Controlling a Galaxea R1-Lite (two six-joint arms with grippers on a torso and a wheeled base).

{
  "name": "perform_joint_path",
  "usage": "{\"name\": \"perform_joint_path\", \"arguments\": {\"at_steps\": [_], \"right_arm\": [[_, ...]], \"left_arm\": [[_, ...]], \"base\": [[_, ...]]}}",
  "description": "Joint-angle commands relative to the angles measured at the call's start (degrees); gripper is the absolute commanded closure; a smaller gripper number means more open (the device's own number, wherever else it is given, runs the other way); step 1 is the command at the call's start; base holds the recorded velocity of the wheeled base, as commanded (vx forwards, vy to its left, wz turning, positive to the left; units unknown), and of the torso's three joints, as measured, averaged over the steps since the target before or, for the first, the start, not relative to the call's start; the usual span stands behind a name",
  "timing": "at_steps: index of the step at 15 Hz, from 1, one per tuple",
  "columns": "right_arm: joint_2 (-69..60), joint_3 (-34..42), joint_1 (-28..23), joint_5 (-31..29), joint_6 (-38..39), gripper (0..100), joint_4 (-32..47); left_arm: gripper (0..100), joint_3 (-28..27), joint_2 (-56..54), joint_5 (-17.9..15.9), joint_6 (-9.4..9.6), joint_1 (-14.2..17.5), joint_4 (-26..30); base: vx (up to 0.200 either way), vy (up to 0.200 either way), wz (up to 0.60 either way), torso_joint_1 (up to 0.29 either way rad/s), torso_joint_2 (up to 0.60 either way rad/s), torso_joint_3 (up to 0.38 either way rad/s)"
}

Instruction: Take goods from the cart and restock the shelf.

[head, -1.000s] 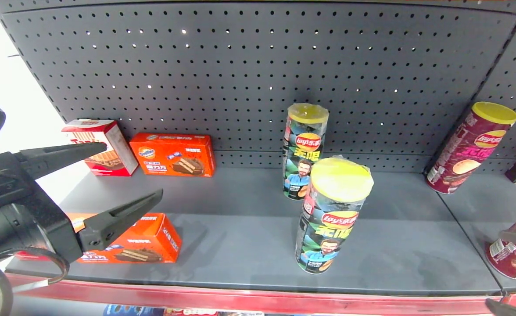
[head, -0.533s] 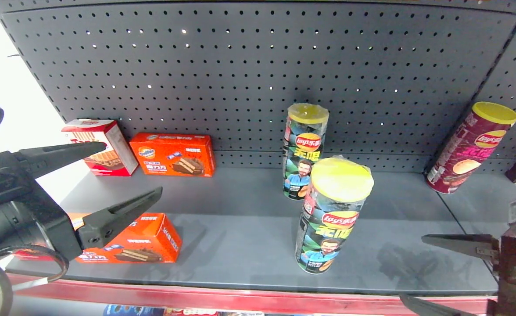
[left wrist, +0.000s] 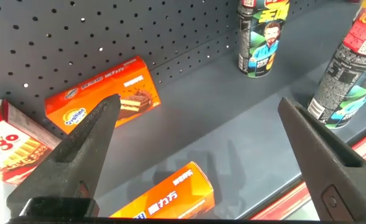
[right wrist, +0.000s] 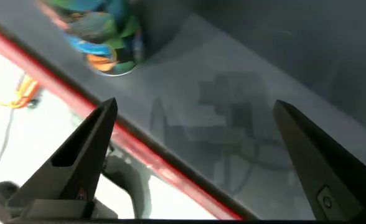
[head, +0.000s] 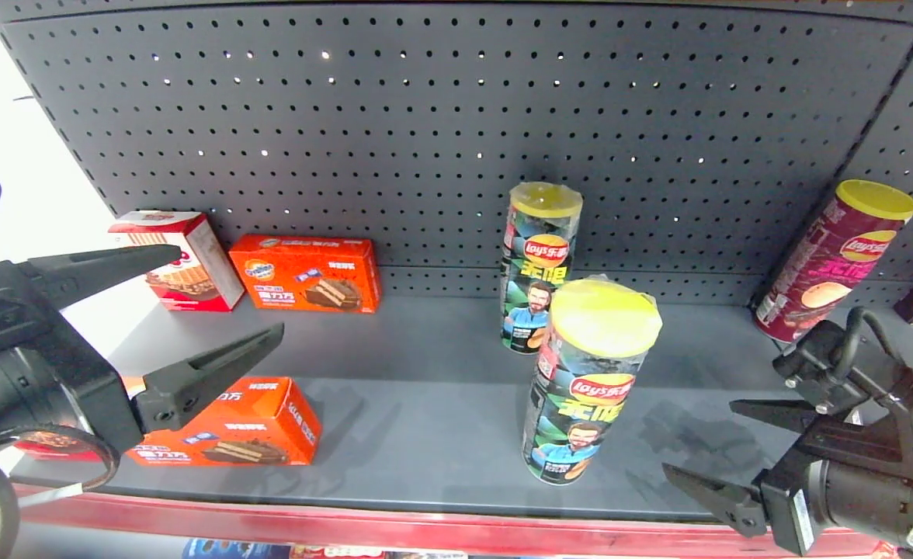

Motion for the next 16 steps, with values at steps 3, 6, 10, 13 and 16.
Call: {"name": "perform_joint_path", "arguments": {"at_steps": [3,6,10,13,16], "right_arm": [[4.6,-1.9,0.0,-4.1,0.0,0,-3.3],[7.8,-5.0,0.3,-7.1,0.0,0,-4.7],[9.1,-5.4,0.7,-8.5,0.0,0,-4.7],[11.5,-6.2,2.4,-8.5,0.0,0,-5.4],[13.5,-7.6,3.8,-8.5,0.0,0,-6.0]], "left_arm": [[0,0.6,-0.1,0.1,0.40,-0.2,-0.2],[0,0.4,0.0,0.1,0.40,0.0,-0.3],[0,0.7,-0.1,0.2,0.23,0.2,-0.3],[0,0.0,0.3,0.1,0.32,0.2,-0.4],[0,0.1,0.3,0.0,0.32,0.2,-0.3]], "base": [[0.000,0.000,0.00,0.000,0.00,0.000],[0.000,0.000,0.00,0.000,0.00,0.000],[0.000,0.000,0.00,0.000,0.00,0.000],[0.000,0.000,0.00,0.000,0.00,0.000],[0.000,0.000,0.00,0.000,0.00,0.000]]}}
